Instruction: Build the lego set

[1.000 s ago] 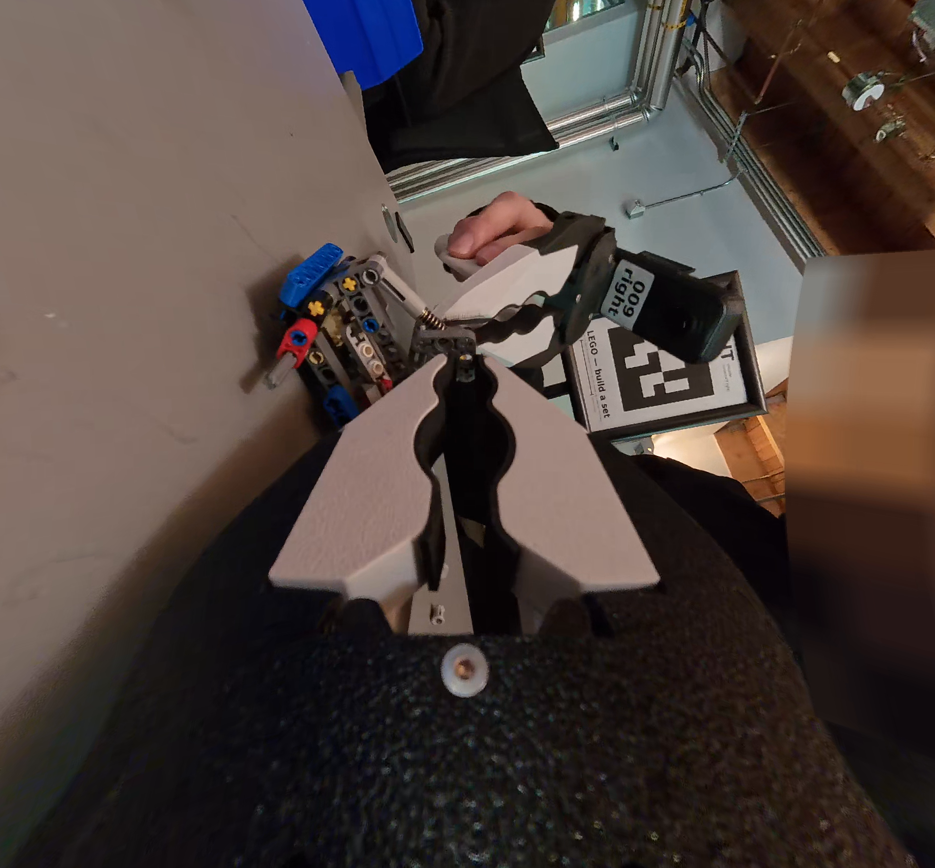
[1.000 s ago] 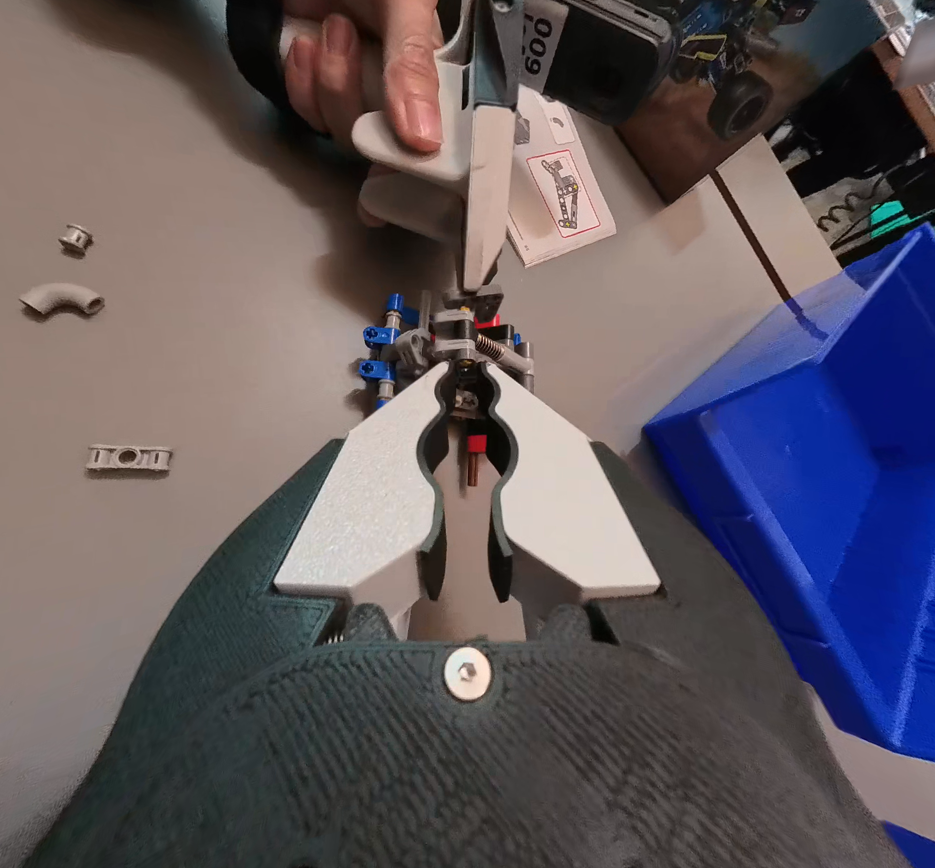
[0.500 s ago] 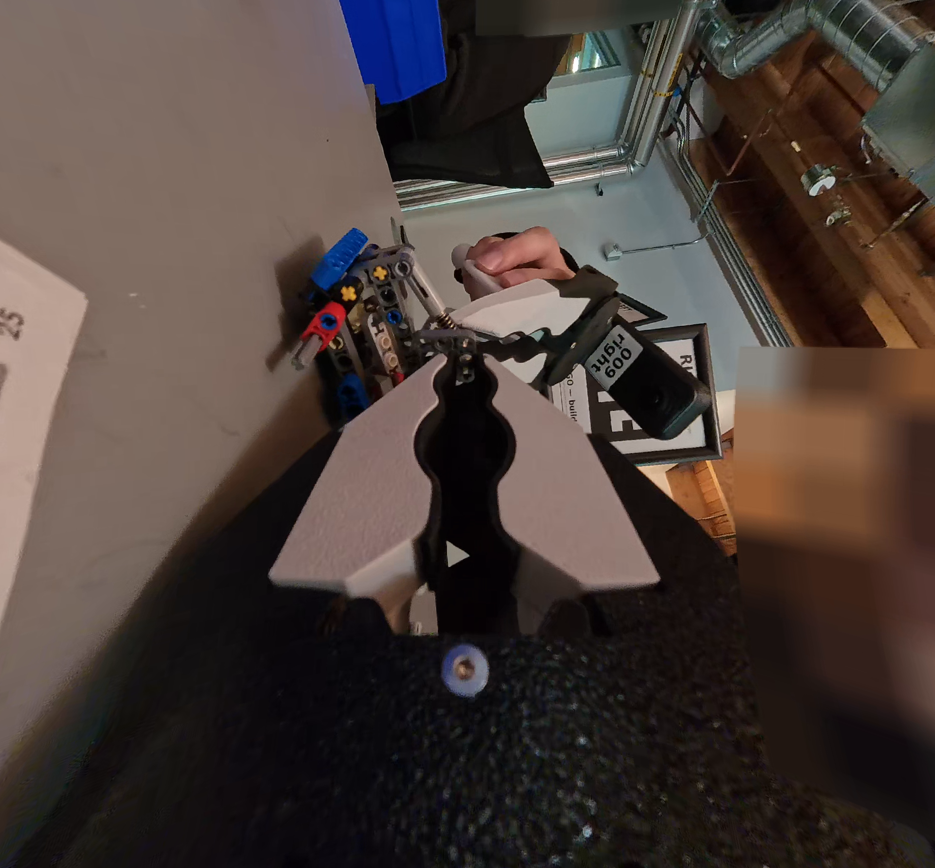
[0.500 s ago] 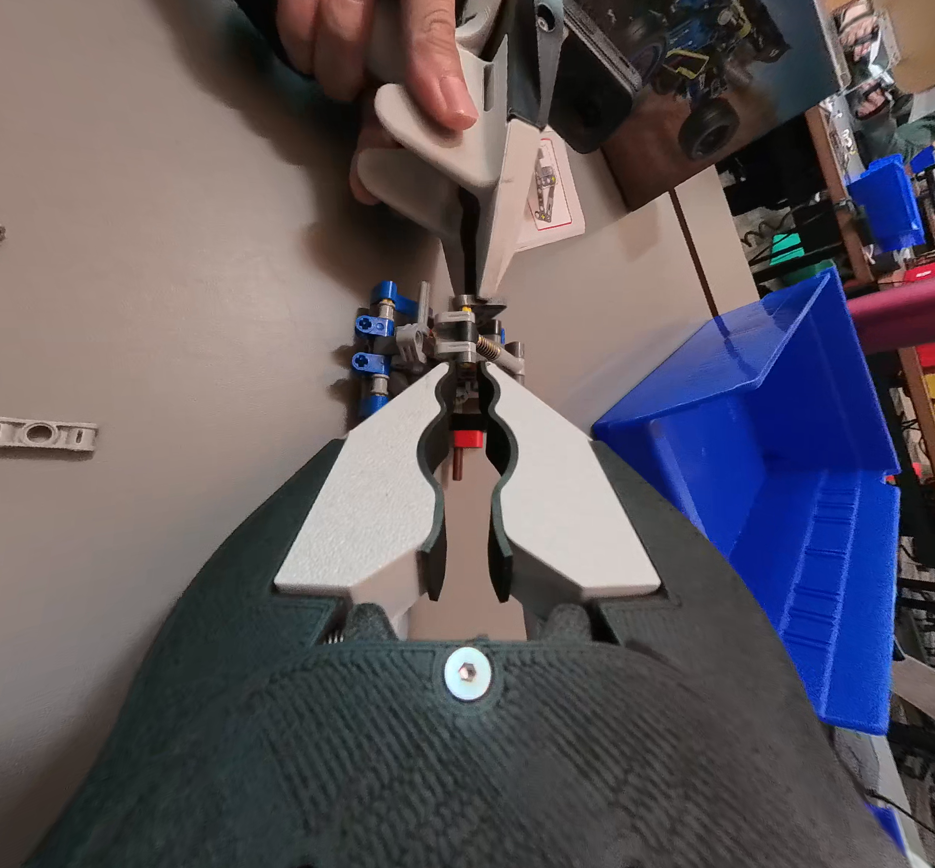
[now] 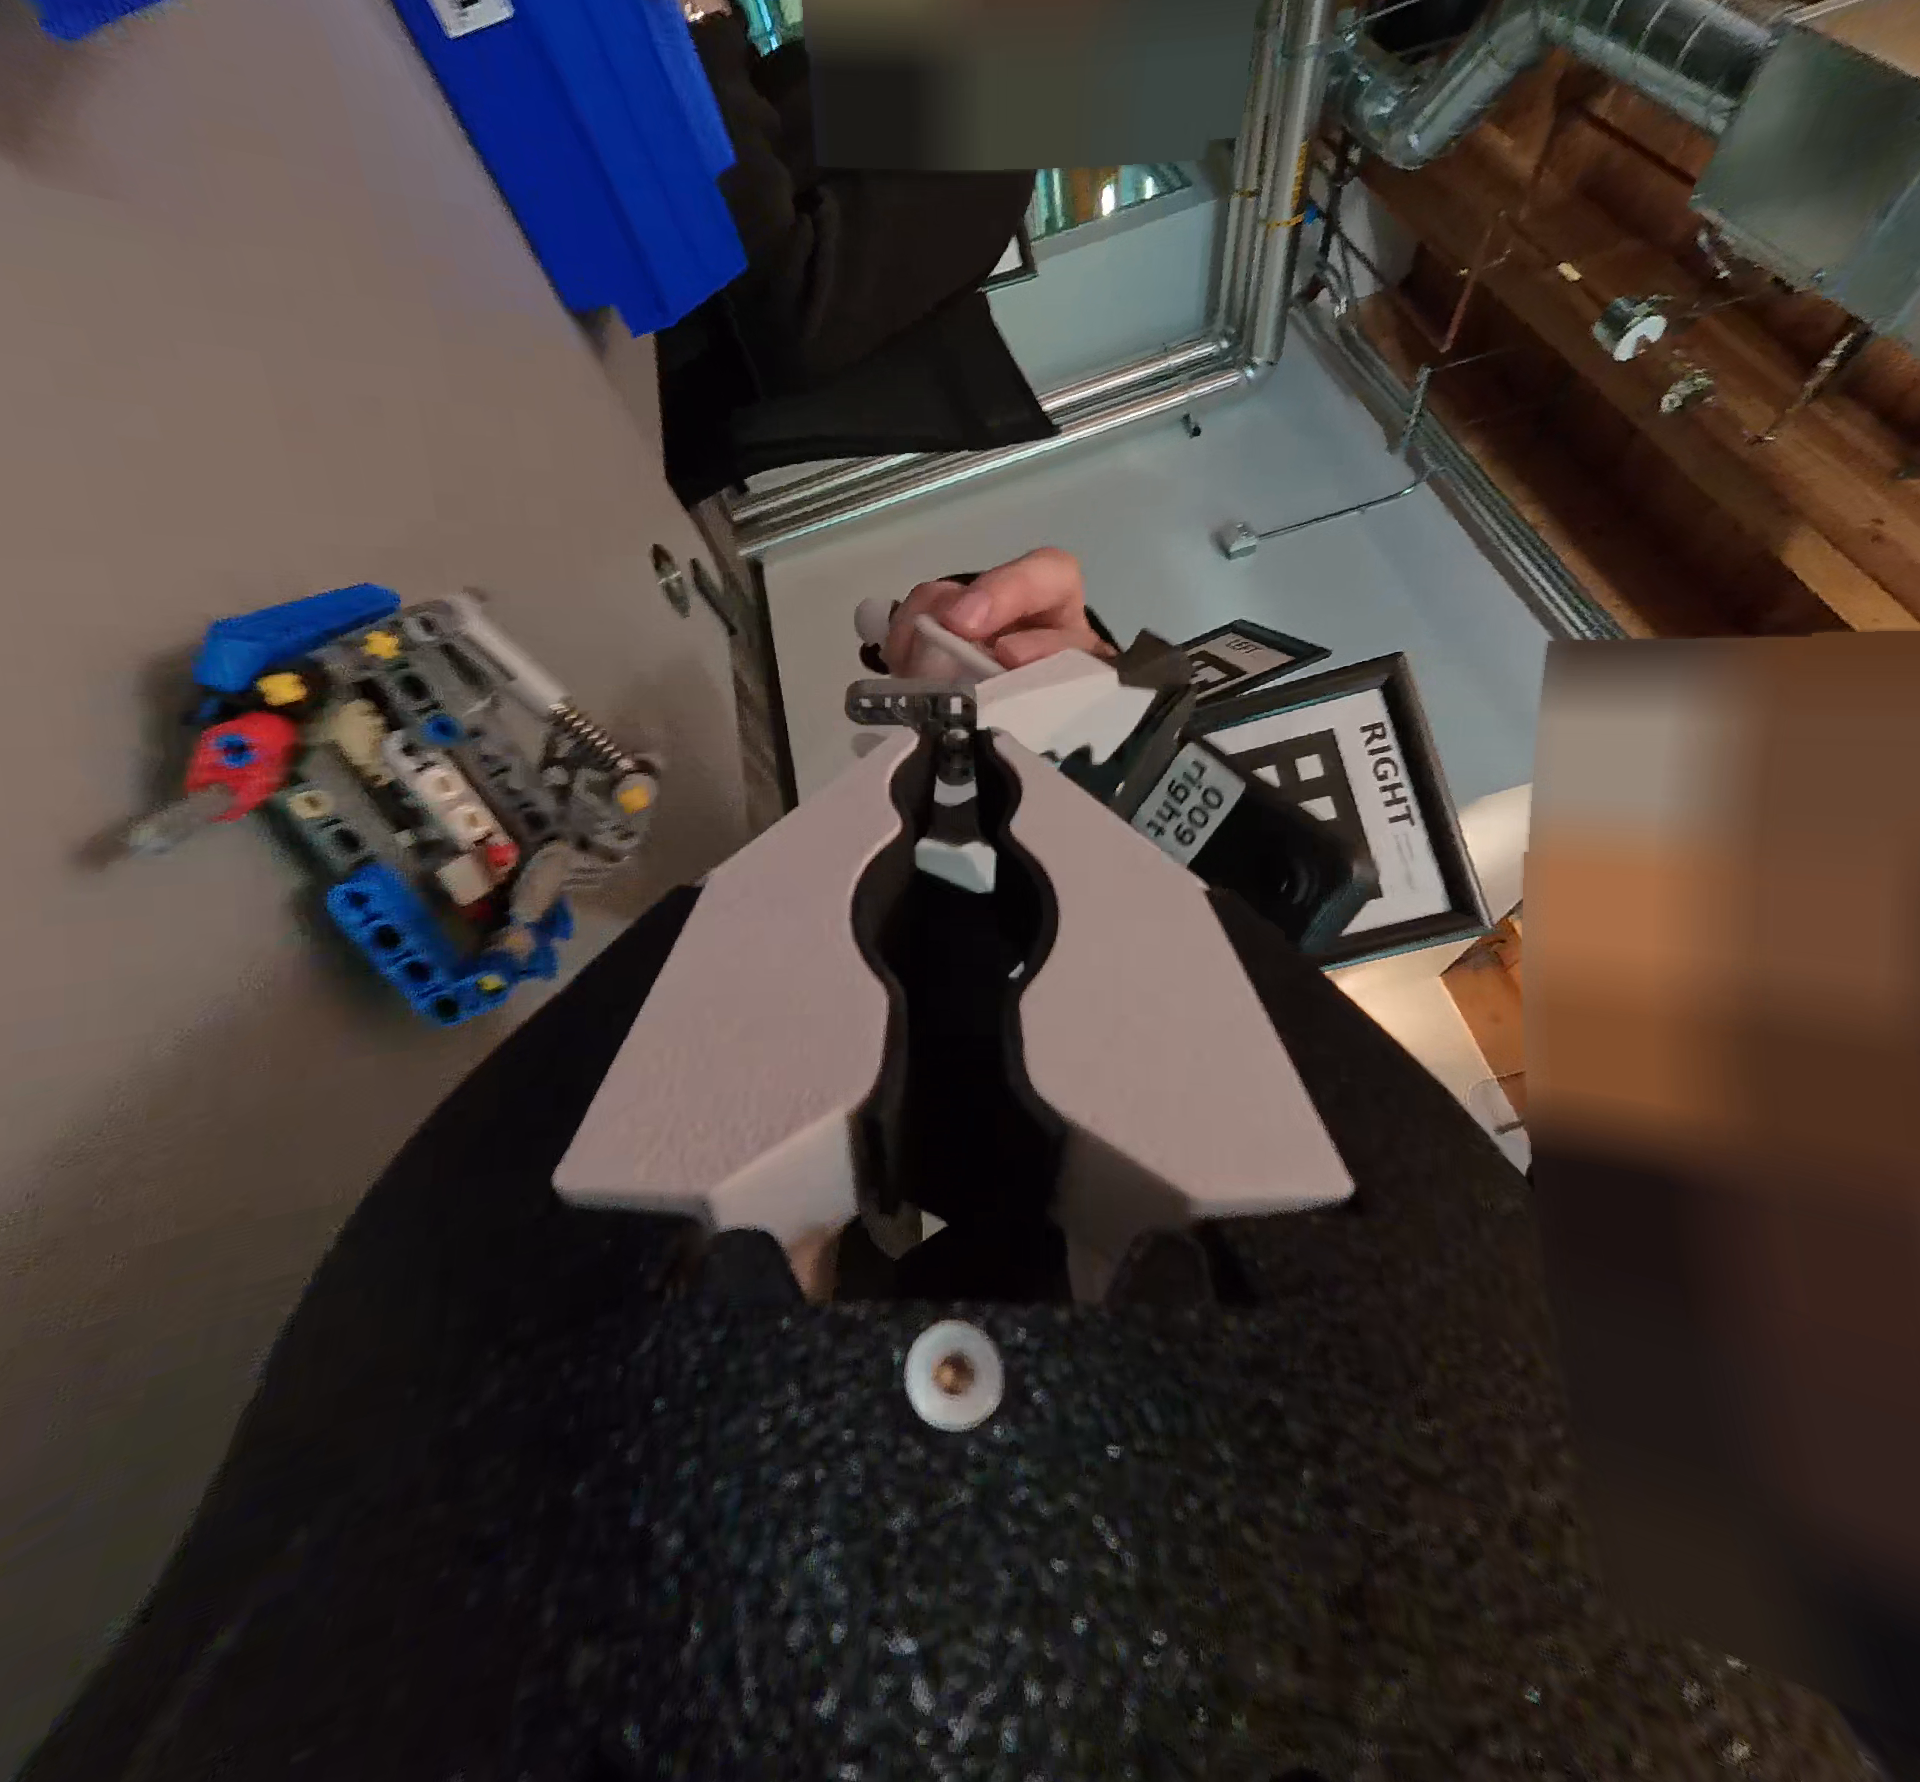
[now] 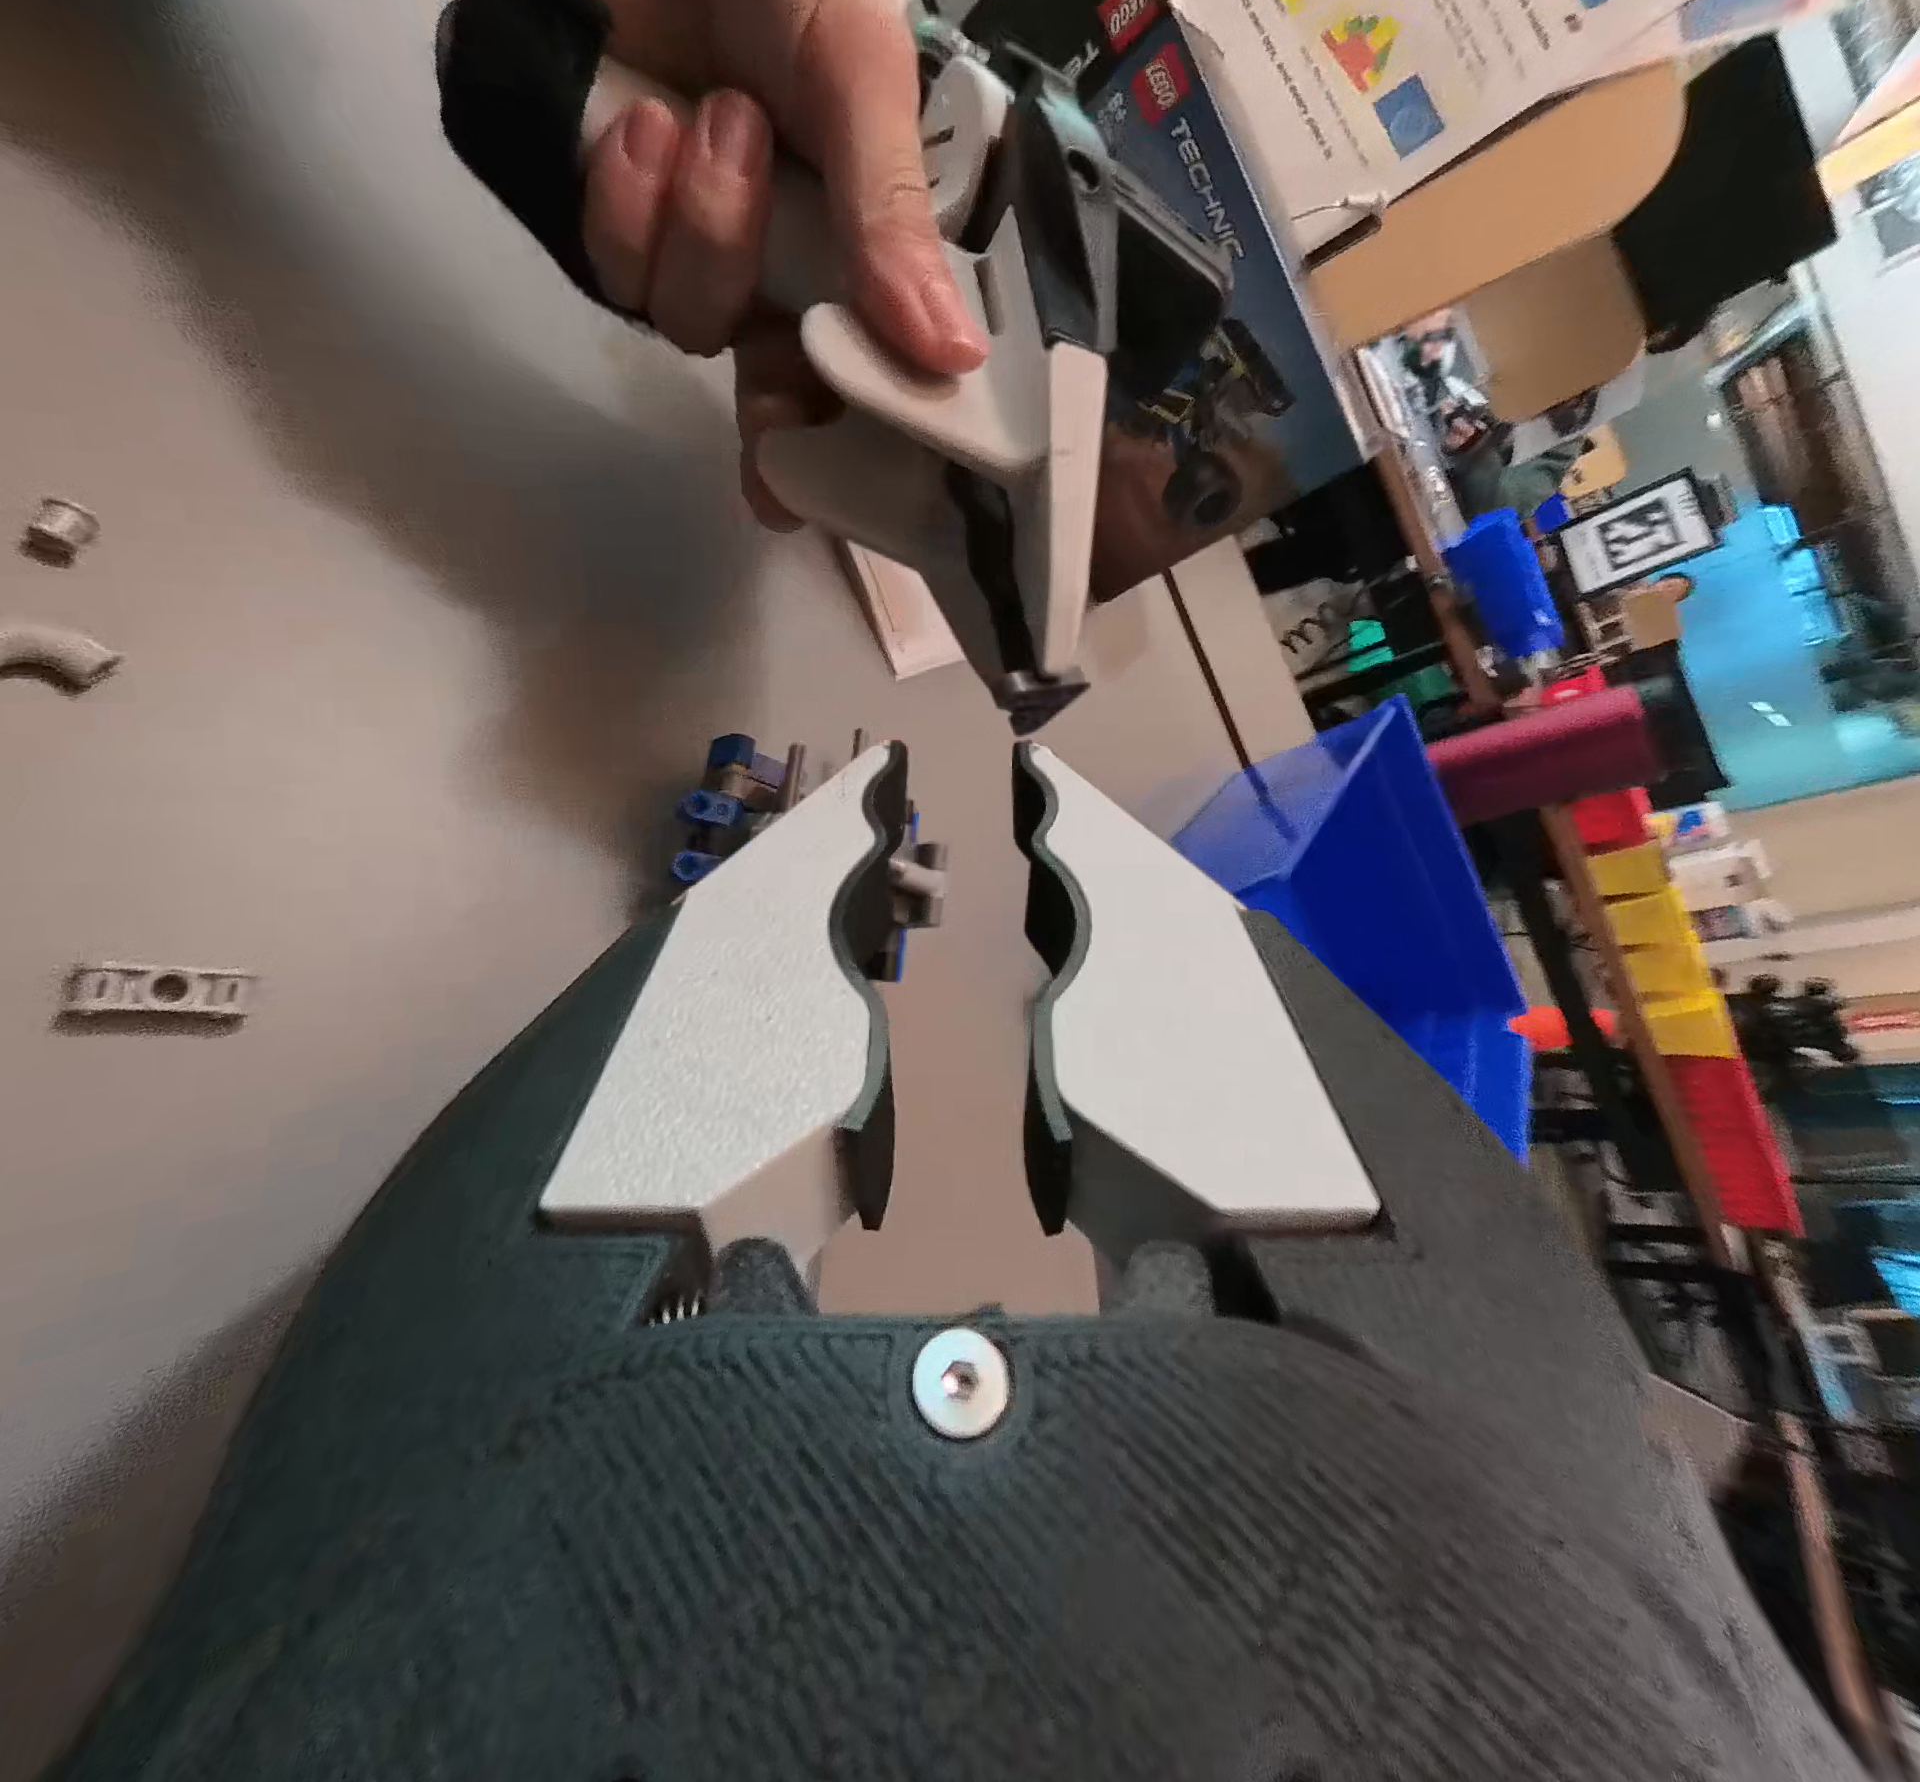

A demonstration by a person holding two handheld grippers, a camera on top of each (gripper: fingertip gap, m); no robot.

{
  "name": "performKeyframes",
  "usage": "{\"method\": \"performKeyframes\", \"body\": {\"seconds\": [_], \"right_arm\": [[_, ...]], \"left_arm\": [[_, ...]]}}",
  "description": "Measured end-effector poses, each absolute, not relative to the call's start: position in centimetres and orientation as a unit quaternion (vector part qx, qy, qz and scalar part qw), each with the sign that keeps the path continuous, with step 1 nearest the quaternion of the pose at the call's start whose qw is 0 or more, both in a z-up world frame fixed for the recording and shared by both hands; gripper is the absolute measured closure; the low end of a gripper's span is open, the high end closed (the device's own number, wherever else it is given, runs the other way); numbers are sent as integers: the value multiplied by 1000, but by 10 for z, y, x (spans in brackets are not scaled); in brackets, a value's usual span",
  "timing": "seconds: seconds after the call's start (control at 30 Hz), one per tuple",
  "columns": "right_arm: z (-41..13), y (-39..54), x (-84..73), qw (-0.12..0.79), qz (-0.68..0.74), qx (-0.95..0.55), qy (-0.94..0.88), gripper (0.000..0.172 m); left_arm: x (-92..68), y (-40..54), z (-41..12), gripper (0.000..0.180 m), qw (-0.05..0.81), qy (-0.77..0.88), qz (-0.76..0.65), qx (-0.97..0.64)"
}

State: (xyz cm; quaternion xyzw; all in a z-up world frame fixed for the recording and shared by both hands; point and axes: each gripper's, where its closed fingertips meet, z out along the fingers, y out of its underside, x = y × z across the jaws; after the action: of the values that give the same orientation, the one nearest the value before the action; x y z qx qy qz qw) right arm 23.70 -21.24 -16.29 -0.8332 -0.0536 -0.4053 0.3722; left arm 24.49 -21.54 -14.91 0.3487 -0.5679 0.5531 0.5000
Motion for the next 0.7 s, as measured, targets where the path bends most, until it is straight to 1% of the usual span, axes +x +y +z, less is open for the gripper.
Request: {"method": "performKeyframes", "body": {"seconds": [0.03, 0.13, 0.27, 0.33, 0.4, 0.47, 0.5, 0.63, 0.7], "right_arm": [[-160, -212, 238, 360, -422, -830, -57, 154], [-153, -204, 235, 364, -440, -819, -56, 156], [-149, -208, 243, 335, -495, -800, -47, 163], [-154, -210, 243, 339, -477, -810, -30, 161], [-170, -225, 249, 325, -441, -836, 22, 161], [-192, -244, 254, 313, -390, -862, 83, 158], [-200, -251, 256, 324, -366, -865, 109, 158], [-218, -246, 250, 438, -232, -850, 179, 159], [-217, -243, 252, 458, -219, -842, 183, 154]], "left_arm": [[243, -217, -143, 177, 499, -562, 561, 347], [236, -219, -129, 177, 507, -549, 573, 336], [232, -220, -127, 177, 498, -560, 575, 328], [232, -219, -133, 176, 482, -580, 575, 318], [240, -216, -149, 176, 444, -608, 573, 324], [248, -212, -165, 177, 443, -616, 557, 339], [250, -211, -172, 177, 454, -612, 548, 344], [250, -210, -196, 177, 481, -614, 521, 347], [249, -212, -203, 177, 488, -616, 511, 349]]}}
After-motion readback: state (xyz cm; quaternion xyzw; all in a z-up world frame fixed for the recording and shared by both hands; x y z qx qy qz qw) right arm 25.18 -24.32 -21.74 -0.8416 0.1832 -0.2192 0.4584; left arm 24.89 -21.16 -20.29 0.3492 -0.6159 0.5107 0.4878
